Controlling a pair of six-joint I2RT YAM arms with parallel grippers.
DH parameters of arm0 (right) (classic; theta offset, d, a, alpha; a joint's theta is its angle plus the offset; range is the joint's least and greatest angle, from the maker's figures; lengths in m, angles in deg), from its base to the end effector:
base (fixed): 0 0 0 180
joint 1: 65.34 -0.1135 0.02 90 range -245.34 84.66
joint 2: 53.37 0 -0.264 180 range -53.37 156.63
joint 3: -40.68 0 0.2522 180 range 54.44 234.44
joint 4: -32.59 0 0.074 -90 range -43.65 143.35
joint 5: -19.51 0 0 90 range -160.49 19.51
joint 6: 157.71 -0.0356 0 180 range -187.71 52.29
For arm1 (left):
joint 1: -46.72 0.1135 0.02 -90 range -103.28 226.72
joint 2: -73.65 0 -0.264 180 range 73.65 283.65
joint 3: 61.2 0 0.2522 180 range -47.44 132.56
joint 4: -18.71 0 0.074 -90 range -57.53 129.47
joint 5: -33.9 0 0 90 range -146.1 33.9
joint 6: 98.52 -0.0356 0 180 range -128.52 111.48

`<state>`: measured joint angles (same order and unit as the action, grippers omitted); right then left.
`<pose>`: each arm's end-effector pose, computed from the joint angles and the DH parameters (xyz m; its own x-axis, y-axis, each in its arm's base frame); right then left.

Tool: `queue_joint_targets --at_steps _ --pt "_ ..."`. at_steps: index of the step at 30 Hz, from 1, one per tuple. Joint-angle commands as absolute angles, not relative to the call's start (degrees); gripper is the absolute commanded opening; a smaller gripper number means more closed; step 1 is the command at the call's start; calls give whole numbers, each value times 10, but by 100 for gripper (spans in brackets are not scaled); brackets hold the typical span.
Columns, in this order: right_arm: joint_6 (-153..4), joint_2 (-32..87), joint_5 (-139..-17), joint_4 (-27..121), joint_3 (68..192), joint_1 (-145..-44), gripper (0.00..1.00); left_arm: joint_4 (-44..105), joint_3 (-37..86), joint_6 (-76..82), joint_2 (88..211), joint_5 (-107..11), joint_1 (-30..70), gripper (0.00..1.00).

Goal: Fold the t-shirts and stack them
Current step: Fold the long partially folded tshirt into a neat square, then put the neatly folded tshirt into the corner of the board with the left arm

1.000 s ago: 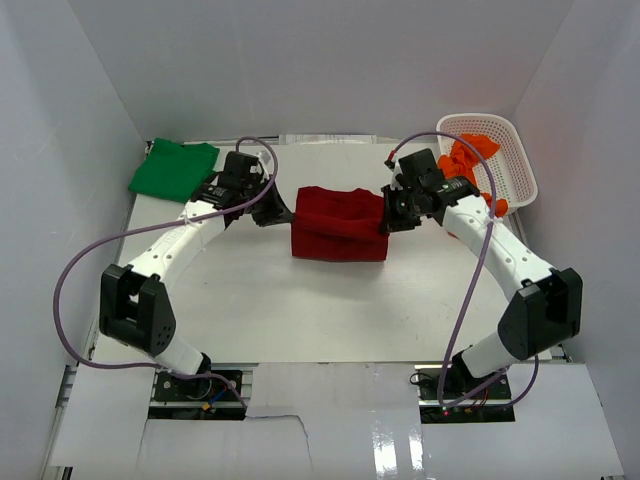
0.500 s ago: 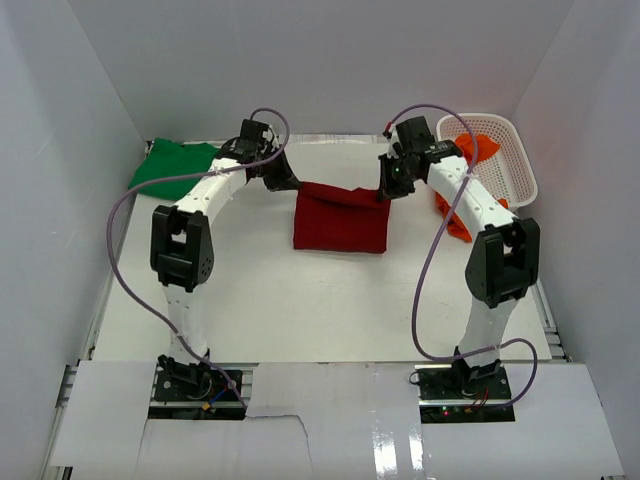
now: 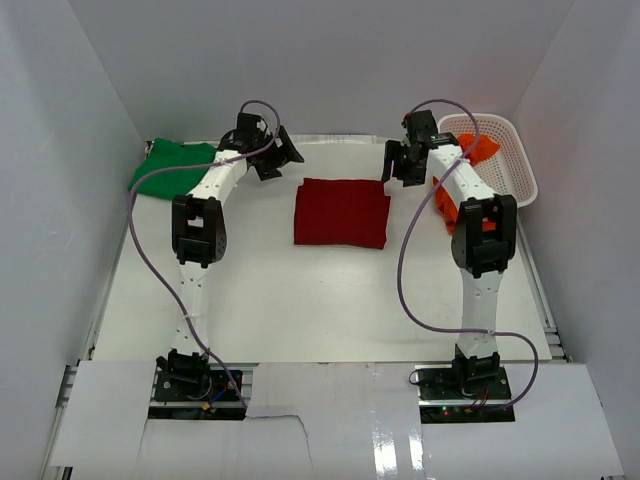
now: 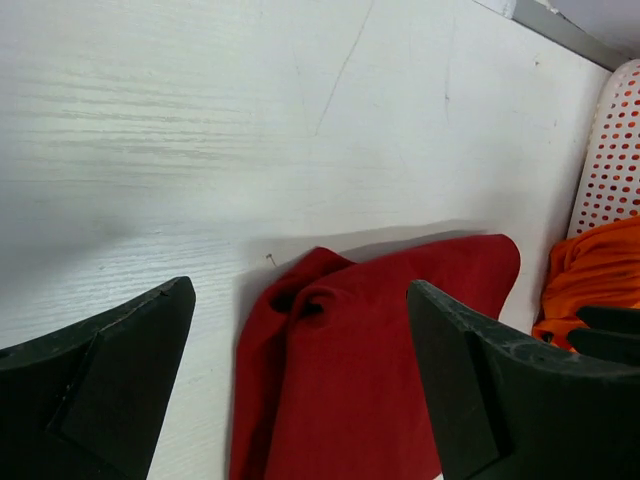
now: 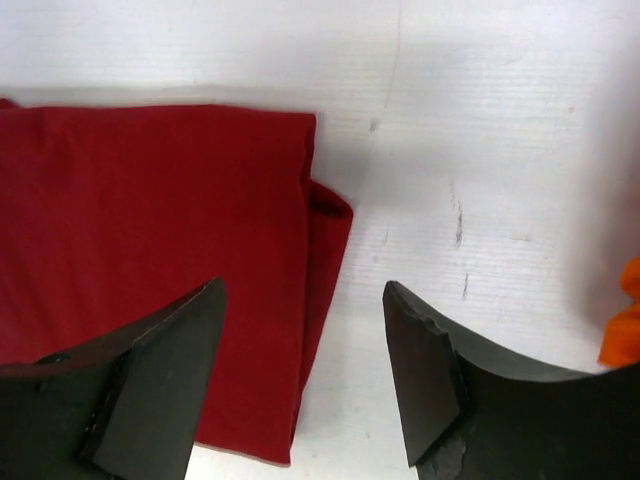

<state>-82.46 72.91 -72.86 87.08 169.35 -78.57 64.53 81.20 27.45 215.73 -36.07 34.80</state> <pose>0.4820 0.1148 0.2504 -0.8073 0.0715 -0.5857 -0.0495 0.9809 0.1880 0.5413 -0.1267 0.2005 -0.8168 -0.3916 -0.4238 -0.0627 0.7904 -0.6094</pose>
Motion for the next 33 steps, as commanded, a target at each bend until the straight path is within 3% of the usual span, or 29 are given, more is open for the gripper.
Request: queue_joint_targets --at_steps 1,7,10,15,22,28,33 --pt "-828 653 -734 811 1620 -794 70 629 776 252 2055 -365 345 98" --pt "-827 597 -800 775 1518 -797 58 559 568 251 1932 -278 317 98" --pt "-839 593 -824 770 1495 -797 58 484 463 282 1893 -244 310 98" --pt "-858 582 -845 748 1425 -798 69 519 451 268 1941 -247 312 98" --pt "-856 550 -857 720 1372 -798 70 548 448 222 1975 -384 309 98" --pt "-856 546 -857 716 1363 -798 69 545 480 215 2026 -383 296 98" --pt "-852 542 -853 716 1360 -798 68 582 531 197 2077 -397 274 79"
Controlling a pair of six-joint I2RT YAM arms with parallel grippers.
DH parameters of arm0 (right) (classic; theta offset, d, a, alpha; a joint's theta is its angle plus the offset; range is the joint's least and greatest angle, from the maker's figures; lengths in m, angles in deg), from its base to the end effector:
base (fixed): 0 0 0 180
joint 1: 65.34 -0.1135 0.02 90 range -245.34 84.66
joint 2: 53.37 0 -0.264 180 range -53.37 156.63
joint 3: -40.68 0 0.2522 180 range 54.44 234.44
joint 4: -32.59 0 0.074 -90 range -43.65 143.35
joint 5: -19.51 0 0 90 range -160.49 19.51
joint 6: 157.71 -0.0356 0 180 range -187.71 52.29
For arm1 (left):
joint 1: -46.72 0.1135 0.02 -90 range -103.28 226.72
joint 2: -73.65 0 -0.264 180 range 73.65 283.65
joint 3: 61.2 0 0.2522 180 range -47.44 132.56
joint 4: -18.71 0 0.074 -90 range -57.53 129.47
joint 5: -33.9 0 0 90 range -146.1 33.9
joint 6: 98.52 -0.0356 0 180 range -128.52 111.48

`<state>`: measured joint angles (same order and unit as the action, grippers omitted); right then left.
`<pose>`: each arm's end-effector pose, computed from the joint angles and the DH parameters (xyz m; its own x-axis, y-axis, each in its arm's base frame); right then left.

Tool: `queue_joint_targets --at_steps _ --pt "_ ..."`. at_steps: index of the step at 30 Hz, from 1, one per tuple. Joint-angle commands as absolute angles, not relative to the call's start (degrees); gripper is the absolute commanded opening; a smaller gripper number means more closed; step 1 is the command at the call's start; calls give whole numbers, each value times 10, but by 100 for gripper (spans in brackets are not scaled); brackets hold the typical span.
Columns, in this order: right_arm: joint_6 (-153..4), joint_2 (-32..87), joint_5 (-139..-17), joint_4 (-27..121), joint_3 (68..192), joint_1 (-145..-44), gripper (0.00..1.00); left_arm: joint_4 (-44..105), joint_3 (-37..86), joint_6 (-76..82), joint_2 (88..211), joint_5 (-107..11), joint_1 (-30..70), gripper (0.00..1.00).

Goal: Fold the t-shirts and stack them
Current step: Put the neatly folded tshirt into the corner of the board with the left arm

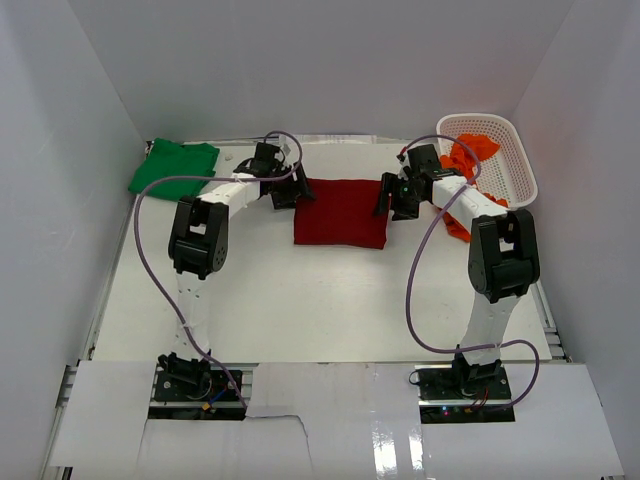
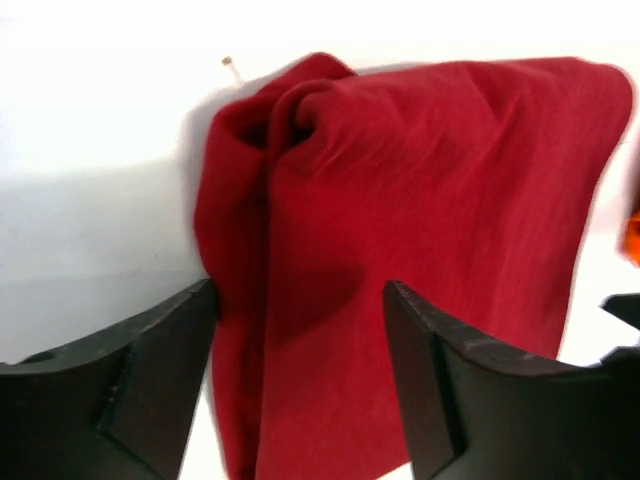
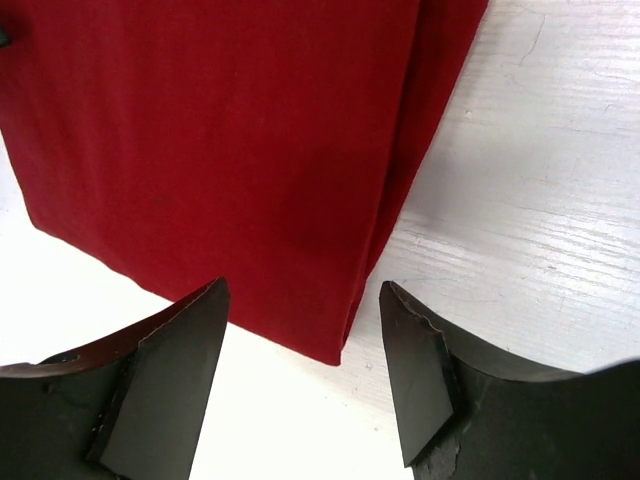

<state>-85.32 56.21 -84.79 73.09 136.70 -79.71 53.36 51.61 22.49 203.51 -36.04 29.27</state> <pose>0.4021 0.1121 0.2153 -0.8628 0.0816 -0.4989 -0.1258 0.9212 0.3682 0.4704 -0.1607 0.1579 -0.8913 -0.2271 -0.3925 0.0295 0.8346 -0.5500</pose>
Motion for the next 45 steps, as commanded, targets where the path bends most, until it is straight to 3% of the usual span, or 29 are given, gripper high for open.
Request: queue_joint_targets --at_steps 1,3,4,7,12,19,27,38,45 --pt "-852 542 -852 716 1360 -798 68 605 556 192 2085 -404 271 76" --pt "-852 542 -853 716 1360 -798 68 627 578 178 2109 -429 264 69" --pt "-852 540 -853 716 1360 -798 68 633 587 178 2115 -433 264 41" --pt "-852 539 -856 715 1357 -797 68 661 620 175 2145 -426 264 0" --pt "-852 527 -860 714 1354 -797 67 758 737 134 2190 -472 286 0" --pt "-850 516 -868 713 1348 -797 67 760 839 49 2113 -540 399 0" --pt "-847 513 -875 715 1342 -802 66 740 925 40 2104 -529 538 0" --pt "-840 543 -874 728 1369 -822 66 595 919 48 2085 -522 576 0" --pt "-843 563 -872 729 1388 -832 66 545 908 68 2067 -459 576 0"
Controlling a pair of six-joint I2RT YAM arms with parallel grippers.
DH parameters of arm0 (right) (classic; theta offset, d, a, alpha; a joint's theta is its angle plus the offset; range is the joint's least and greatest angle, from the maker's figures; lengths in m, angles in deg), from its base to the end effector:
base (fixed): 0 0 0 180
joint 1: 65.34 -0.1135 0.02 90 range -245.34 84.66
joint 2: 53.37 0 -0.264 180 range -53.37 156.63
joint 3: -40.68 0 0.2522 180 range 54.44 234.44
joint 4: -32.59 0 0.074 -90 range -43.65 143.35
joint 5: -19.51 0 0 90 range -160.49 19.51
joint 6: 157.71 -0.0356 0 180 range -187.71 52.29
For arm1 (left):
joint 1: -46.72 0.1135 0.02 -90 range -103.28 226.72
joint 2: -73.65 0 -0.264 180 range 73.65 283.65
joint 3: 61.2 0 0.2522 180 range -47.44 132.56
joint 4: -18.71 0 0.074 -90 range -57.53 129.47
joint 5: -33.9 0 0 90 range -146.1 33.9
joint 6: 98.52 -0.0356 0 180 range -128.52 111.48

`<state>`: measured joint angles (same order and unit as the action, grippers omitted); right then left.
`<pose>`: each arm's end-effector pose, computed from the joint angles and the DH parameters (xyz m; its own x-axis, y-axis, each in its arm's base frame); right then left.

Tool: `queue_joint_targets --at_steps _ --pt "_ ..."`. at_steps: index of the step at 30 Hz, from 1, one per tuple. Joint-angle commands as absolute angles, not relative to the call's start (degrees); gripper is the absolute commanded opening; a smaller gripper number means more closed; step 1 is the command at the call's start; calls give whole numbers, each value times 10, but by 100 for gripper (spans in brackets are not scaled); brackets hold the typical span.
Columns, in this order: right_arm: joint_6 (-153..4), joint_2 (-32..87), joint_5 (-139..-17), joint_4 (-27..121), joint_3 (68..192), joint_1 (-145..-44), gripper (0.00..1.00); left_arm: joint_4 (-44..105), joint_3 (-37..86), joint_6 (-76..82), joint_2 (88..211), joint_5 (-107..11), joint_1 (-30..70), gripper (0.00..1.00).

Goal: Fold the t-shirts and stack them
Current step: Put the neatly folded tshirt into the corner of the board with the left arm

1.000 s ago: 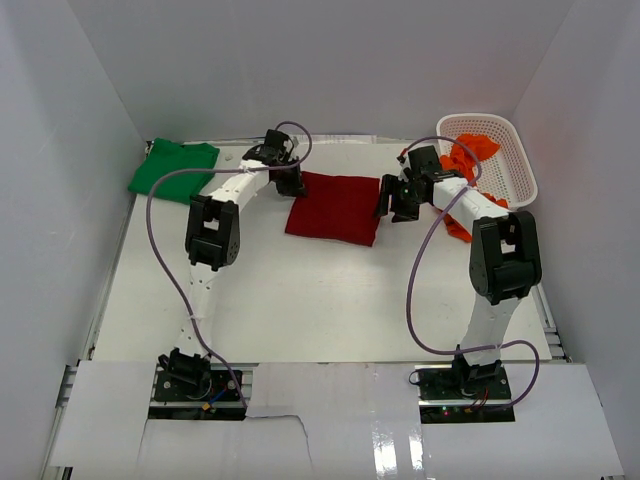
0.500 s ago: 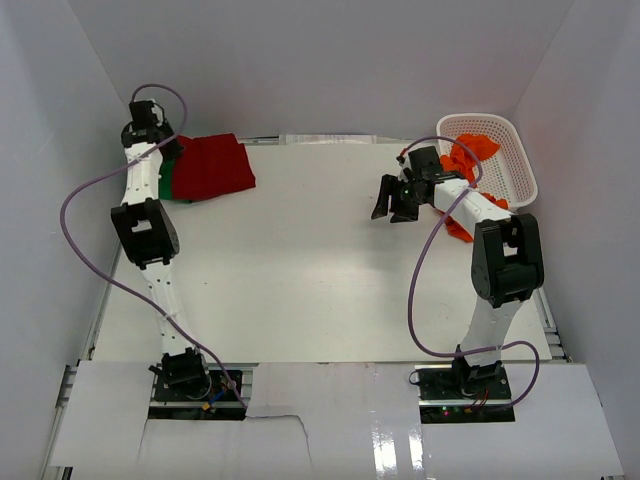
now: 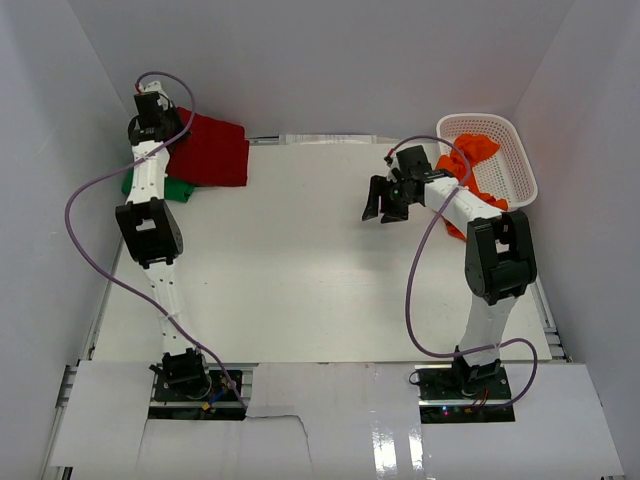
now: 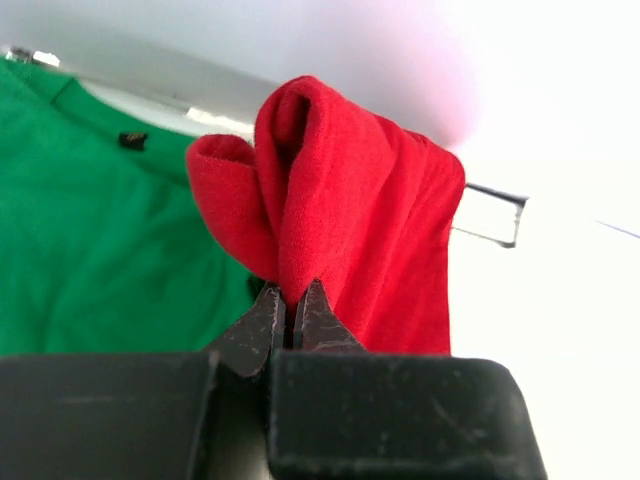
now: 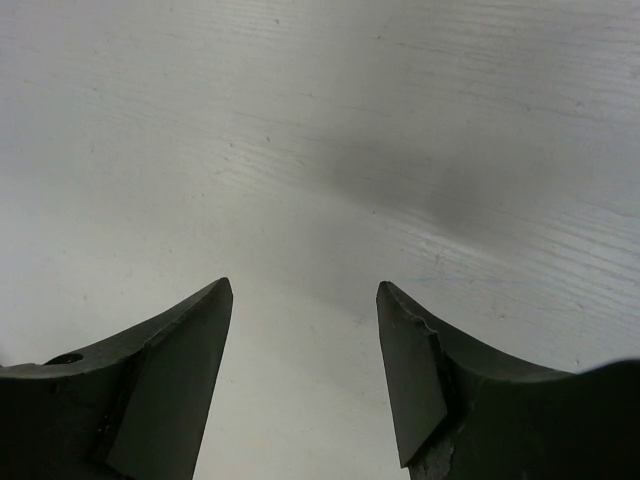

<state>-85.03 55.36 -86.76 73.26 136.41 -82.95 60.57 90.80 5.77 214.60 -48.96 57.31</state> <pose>0.3921 0.1349 0.2196 -0.8666 0.0248 -0.4984 -0.1997 0.8981 0.3918 0.5576 0.0998 0.2722 -0.4688 -0.3368 -0.8166 -0.1993 0.9409 -0.2737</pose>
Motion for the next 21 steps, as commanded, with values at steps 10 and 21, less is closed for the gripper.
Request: queue_joint_targets --at_steps 10,21 --pt "-843 594 -872 740 1419 -846 66 566 906 64 2040 -574 616 0" --pt "-841 596 -870 747 1422 -853 68 576 890 97 2062 -580 641 98"
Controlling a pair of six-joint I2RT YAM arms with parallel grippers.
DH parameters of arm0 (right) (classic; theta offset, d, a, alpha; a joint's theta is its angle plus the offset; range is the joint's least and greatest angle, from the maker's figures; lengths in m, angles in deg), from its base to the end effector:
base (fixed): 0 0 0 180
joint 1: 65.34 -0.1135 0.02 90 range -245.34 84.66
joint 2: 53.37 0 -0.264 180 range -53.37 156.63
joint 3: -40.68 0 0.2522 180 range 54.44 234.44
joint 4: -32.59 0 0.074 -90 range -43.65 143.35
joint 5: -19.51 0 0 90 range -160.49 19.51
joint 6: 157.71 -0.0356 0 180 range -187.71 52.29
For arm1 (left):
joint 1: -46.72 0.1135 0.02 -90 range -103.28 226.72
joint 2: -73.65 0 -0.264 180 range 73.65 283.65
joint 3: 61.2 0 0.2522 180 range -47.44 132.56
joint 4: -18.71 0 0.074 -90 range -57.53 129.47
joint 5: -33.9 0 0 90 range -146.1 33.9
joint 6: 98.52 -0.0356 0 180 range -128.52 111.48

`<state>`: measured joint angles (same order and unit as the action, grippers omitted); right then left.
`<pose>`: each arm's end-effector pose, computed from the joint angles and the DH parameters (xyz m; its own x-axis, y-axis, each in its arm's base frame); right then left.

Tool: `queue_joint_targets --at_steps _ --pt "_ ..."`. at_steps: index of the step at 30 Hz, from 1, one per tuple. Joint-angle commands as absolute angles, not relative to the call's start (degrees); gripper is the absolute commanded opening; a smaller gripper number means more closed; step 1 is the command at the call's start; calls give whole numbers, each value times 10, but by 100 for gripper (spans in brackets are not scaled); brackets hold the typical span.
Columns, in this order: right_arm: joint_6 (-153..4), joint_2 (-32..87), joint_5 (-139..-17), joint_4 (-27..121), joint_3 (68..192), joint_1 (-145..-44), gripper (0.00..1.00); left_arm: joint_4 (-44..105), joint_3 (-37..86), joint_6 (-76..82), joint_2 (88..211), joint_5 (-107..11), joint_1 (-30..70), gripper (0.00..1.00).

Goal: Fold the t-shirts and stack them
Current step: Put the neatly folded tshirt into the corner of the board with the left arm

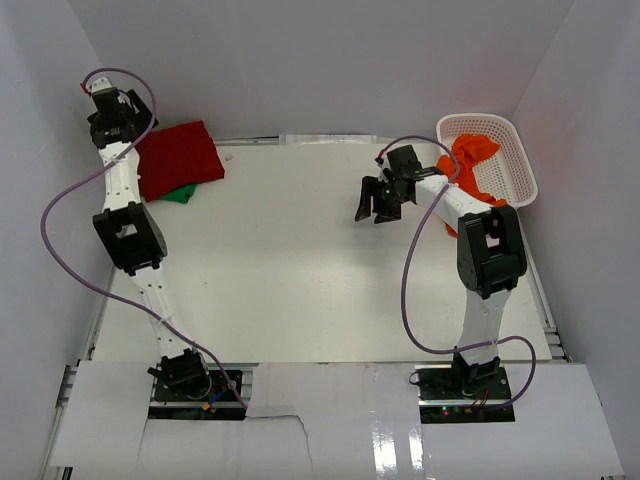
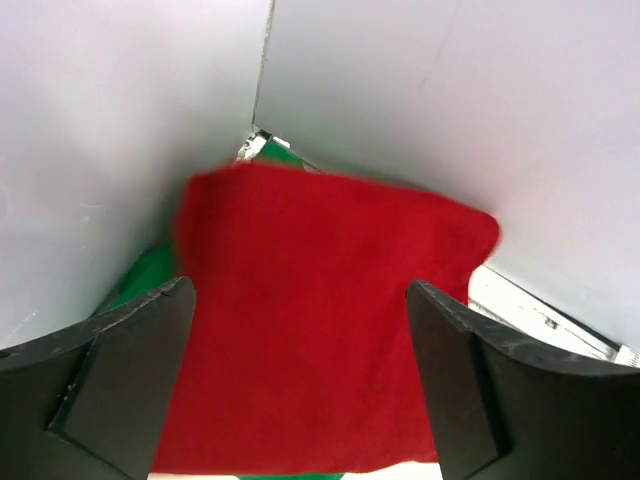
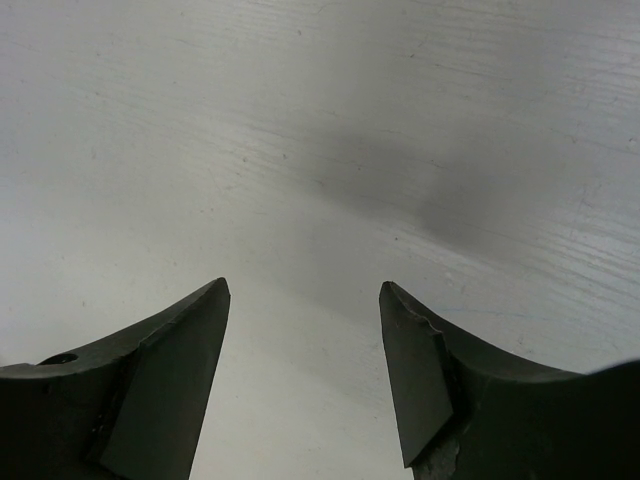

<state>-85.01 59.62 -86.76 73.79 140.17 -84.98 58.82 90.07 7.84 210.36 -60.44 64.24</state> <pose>0.4024 0.1542 0.2094 -0.8752 -0.0092 -0.4837 -0.2251 0.8928 0.3901 0.5285 0.1697 0.3107 -0.2917 -0.3866 -0.8749 -0.4663 0.8561 -0.2228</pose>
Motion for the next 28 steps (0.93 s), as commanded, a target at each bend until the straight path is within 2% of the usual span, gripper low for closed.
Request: queue_joint_targets --at_steps 1,7,12,14,21,28 --pt "-841 591 -868 747 1419 -855 68 575 873 107 2051 -574 640 98" --pt "-841 552 -866 718 1393 -861 69 567 809 82 1951 -550 617 98" --pt "-837 498 -840 672 1343 -866 70 564 611 69 1776 -583 582 98" --pt "-832 463 -828 660 1328 -867 70 559 505 75 1699 -564 567 98" --pt "-820 364 -811 647 1272 -867 71 541 251 55 1485 -517 516 98" --pt "-820 275 -801 637 1219 -867 71 538 127 78 1323 -392 500 98"
